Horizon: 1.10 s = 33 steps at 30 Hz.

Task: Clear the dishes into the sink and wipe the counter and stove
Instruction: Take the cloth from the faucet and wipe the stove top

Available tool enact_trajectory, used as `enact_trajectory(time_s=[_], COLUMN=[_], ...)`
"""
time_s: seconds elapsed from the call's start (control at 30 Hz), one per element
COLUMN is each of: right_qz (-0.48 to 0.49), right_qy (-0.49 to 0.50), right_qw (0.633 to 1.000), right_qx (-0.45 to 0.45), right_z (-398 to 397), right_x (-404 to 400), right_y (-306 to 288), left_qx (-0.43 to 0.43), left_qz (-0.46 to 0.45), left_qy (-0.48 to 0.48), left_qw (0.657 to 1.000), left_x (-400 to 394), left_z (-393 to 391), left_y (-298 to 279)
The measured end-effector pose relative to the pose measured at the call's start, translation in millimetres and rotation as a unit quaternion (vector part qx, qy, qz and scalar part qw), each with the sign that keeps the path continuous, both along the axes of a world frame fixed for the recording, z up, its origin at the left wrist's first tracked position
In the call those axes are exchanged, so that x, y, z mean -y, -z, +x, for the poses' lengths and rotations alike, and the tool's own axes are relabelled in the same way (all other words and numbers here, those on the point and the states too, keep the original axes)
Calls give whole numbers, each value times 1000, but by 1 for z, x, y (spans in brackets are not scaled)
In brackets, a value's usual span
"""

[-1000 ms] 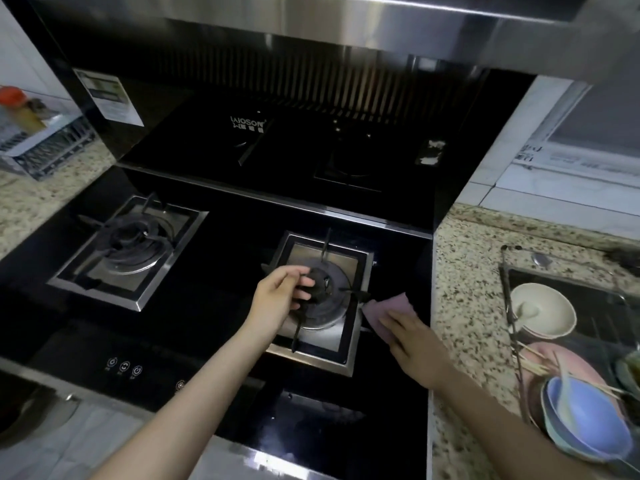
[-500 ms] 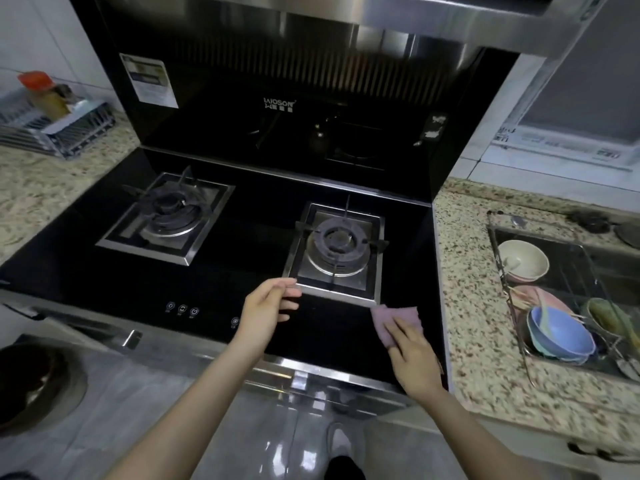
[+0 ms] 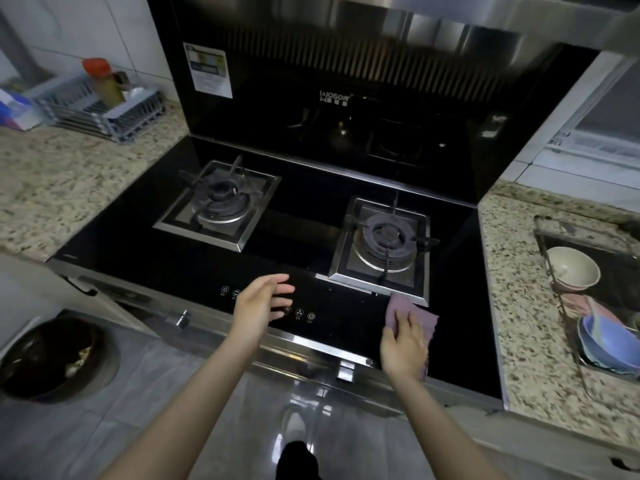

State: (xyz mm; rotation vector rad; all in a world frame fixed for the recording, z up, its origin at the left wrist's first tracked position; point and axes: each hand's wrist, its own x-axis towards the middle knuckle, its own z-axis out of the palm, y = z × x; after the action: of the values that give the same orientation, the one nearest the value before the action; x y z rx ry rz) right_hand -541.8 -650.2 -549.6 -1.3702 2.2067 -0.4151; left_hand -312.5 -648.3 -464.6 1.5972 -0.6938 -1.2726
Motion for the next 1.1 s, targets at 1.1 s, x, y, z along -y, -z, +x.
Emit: enact_trajectory(time_s=[1.1], right_qz=[-83], right_qy=[97], right_qw=[991], right_qx=[-29], right_z=[179], right_x=[58], right_y=[30], left_qx=[-19], left_qz=[29], left_qy=[49], left_qw=[998], left_x=[193], left_z=[92], left_y=[11])
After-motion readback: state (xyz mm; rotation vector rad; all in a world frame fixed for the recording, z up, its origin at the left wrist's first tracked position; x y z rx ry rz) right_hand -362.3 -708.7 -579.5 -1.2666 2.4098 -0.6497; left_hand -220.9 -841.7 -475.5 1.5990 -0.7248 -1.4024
